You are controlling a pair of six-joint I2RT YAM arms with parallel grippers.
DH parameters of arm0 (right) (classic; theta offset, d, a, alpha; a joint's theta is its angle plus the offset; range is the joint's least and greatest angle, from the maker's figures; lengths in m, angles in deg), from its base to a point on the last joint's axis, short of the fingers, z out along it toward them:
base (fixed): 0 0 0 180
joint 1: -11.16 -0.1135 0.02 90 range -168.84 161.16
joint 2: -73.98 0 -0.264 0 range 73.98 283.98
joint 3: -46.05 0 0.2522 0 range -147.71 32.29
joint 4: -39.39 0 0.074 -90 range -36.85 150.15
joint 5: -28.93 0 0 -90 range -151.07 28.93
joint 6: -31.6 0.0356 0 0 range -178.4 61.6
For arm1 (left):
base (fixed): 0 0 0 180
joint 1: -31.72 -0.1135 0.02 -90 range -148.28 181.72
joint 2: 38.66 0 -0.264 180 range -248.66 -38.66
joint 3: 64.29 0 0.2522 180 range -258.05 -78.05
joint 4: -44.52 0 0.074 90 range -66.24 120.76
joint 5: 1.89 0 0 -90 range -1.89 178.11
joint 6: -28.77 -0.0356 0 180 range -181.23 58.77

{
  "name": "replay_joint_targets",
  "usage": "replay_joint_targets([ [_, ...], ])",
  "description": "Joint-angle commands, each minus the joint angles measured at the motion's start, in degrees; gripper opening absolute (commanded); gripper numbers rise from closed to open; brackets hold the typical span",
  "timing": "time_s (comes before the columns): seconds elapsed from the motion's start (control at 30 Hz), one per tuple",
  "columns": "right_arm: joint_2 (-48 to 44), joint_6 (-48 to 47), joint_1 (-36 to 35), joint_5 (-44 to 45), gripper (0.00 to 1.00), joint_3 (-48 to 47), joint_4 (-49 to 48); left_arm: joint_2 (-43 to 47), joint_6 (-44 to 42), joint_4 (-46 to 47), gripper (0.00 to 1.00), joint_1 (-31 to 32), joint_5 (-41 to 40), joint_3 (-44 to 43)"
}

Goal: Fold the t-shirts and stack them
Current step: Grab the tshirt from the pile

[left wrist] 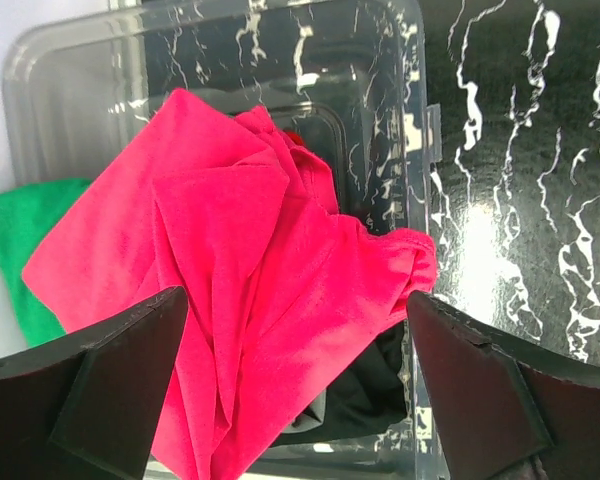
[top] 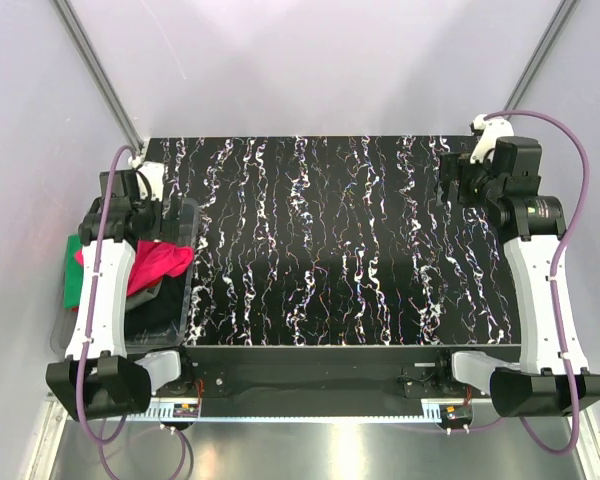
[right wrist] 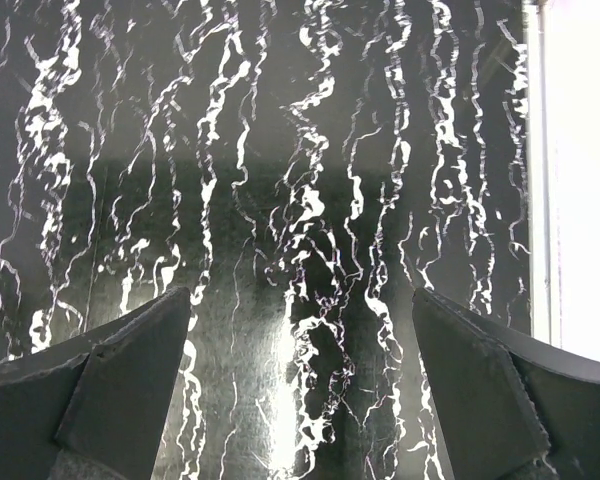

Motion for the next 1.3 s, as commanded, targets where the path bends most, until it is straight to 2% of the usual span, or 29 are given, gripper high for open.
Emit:
replay_joint_targets([
  [0.0, -1.17, -2.69, -0.08, -3.21, 1.0, 1.49, -1.18, -1.41, -0.7, 0.65, 0.99, -0.47, -1.53, -1.14],
  [0.23, -4.77, -10.96, -0.17, -18.51, 1.0, 5.27, -2.5, -5.01, -3.33, 1.79, 0.98, -2.48, -3.55, -1.76],
  [0.3, -4.6, -10.43, -0.17, -20.36, 1.0, 5.63, -2.94, -5.89, -4.47, 2.14, 0.91, -3.01, -3.9, -1.59],
  [0.4, -3.02, -9.03, -0.08, -20.37, 1.0, 5.19, -2.86, -7.38, -5.88, 2.41, 0.87, -4.16, -4.52, -1.23],
  [0.67, -1.08, -9.11, -0.17, -22.39, 1.0, 6.67, -3.29, -11.51, -6.85, 3.2, 0.84, -6.36, -6.1, -0.35],
  [0.83, -0.56, -9.02, -0.17, -24.41, 1.0, 9.32, -4.78, -17.49, -5.89, 4.25, 0.8, -6.53, -6.72, -2.45],
  [0.9, 0.14, -8.59, -0.17, -24.85, 1.0, 9.93, -5.14, -20.47, -4.75, 4.34, 0.71, -6.53, -6.63, -4.47],
  [0.93, 0.5, -8.41, -0.08, -25.11, 1.0, 9.93, -5.4, -21.36, -4.4, 4.34, 0.63, -6.53, -6.54, -5.18],
  [0.97, 0.85, -8.41, -0.17, -25.46, 1.0, 10.02, -5.49, -21.97, -3.52, 4.43, 0.35, -6.53, -6.02, -5.71],
  [1.0, 1.37, -8.32, -0.17, -25.81, 1.0, 10.02, -5.67, -22.15, -2.99, 5.38, 0.2, -6.53, -6.02, -6.15],
  [1.07, 1.9, -8.15, -0.17, -25.99, 1.0, 9.94, -6.11, -21.72, -2.02, 6.27, 0.0, -6.53, -5.32, -6.24],
  [1.27, 2.79, -7.62, -0.17, -26.87, 0.99, 8.79, -6.63, -15.4, -1.57, 6.8, 0.0, -6.18, 0.38, -5.81],
])
